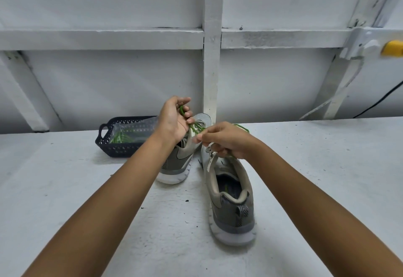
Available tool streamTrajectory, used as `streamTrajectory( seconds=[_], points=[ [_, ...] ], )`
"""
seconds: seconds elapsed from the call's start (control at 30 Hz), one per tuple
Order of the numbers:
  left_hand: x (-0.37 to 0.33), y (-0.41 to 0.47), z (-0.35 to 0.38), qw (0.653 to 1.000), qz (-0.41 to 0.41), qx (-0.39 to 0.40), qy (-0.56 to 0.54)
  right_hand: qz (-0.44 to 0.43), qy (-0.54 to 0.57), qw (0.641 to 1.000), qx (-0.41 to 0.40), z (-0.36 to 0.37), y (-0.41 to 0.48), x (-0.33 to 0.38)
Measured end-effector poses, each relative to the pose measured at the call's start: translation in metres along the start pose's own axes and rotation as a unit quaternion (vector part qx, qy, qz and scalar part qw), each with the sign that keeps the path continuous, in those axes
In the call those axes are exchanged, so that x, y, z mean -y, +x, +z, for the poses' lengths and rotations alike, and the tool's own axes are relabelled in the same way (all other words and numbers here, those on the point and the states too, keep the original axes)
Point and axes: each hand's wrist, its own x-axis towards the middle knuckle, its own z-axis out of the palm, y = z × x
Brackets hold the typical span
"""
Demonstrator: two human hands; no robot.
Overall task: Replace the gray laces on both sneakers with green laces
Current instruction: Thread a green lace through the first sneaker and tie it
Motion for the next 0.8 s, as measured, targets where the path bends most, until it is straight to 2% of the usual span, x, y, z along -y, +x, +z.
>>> streamTrajectory(
  seconds=[0.07,0.13,0.2,0.27,0.33,0.43,0.6,0.7,0.8],
  points=[
    [0.002,-0.004,-0.002,0.998,0.023,0.009,0.061,0.002,0.003,0.999,-0.032,-0.002,0.000,-0.002],
    [0.009,-0.006,-0.008,0.978,0.057,-0.005,0.199,0.000,0.012,0.998,-0.055,-0.005,-0.001,-0.002],
    [0.020,-0.011,-0.016,0.931,0.102,-0.047,0.347,-0.007,0.025,0.997,-0.067,-0.009,-0.002,-0.003],
    [0.029,-0.017,-0.022,0.892,0.128,-0.044,0.432,-0.012,0.024,0.997,-0.068,-0.013,-0.003,-0.005],
    [0.034,-0.027,-0.022,0.896,0.088,0.010,0.435,-0.014,0.004,0.998,-0.063,-0.014,-0.003,-0.005],
    [0.039,-0.036,-0.018,0.929,0.059,0.060,0.361,-0.013,-0.036,0.998,-0.059,-0.012,-0.004,-0.005],
    [0.039,-0.038,-0.013,0.958,0.031,0.047,0.280,-0.008,-0.077,0.995,-0.056,-0.013,-0.008,-0.005],
    [0.043,-0.036,-0.014,0.952,0.054,-0.002,0.300,-0.001,-0.085,0.990,-0.109,-0.016,-0.008,-0.008],
    [0.055,-0.033,-0.019,0.932,0.079,-0.034,0.351,0.034,-0.116,0.978,-0.172,-0.025,-0.005,-0.020]
  ],
)
